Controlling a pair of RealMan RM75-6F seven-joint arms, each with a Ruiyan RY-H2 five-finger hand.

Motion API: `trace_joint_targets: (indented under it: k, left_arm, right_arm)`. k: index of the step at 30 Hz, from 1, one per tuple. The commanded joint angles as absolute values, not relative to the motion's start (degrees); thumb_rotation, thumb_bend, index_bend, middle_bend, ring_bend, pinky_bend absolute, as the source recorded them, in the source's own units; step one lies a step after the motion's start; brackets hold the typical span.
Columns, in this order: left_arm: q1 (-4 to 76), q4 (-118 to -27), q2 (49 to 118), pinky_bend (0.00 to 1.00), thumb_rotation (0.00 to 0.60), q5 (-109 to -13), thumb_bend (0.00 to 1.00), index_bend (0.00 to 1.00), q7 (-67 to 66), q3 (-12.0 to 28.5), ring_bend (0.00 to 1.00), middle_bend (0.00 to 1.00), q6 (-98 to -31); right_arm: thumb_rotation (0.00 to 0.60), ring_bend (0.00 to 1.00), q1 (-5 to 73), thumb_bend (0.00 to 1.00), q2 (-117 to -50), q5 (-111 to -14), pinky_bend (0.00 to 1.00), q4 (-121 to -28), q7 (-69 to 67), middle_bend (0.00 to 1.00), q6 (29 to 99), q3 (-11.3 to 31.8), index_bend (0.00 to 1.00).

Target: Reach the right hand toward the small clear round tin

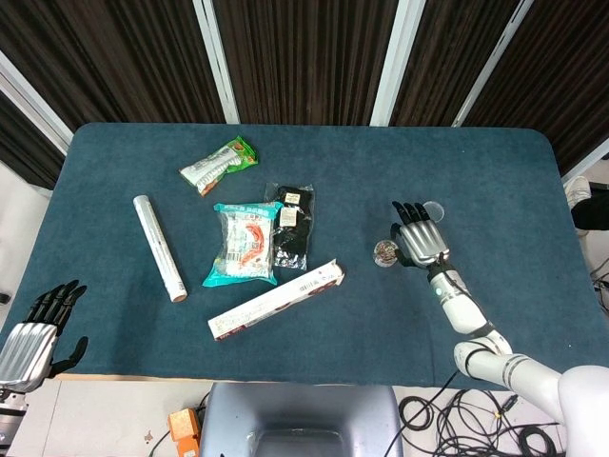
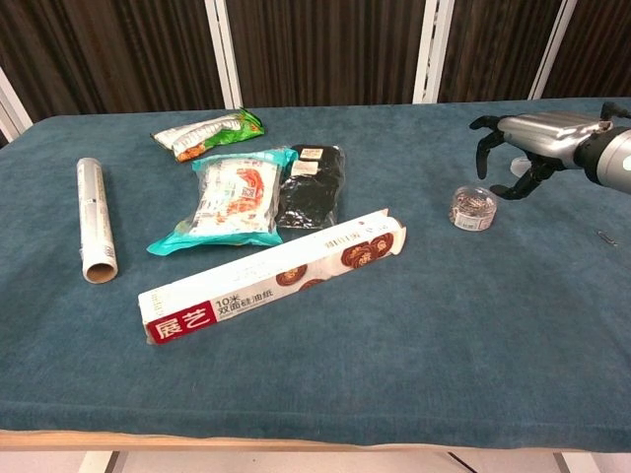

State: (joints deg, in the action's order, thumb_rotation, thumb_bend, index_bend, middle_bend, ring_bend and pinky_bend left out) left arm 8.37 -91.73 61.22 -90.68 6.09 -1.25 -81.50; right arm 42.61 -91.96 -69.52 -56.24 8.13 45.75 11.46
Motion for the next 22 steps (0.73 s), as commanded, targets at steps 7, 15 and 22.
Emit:
trace_joint_targets:
  k: [7, 15, 22]
  left_arm:
    - [8.0, -91.4, 61.1, 0.10, 0.600, -91.4, 0.43, 0.00, 6.7, -1.3, 0.01, 0.01, -82.6]
    - [7.7, -91.4, 61.3, 0.10, 0.600, -91.9, 0.43, 0.00, 6.2, -1.4, 0.01, 0.01, -83.4]
    - [7.3, -91.4, 61.3, 0.10, 0.600, -92.7, 0.43, 0.00, 6.4, -1.4, 0.01, 0.01, -84.7]
  right_arm:
    - [0.600, 0.00, 22.5, 0.35, -73.5, -78.4, 0.00, -86.7, 12.8, 0.00, 76.9, 4.1, 0.27]
    - [0.600, 0.00, 8.2, 0.35, -68.8, -79.1, 0.00, -92.9, 11.9, 0.00, 89.4, -3.0, 0.16]
    - [0.600, 0.00, 7.7, 0.35, -69.3, -80.3, 0.00, -93.0, 13.4, 0.00, 89.3, -1.5, 0.01]
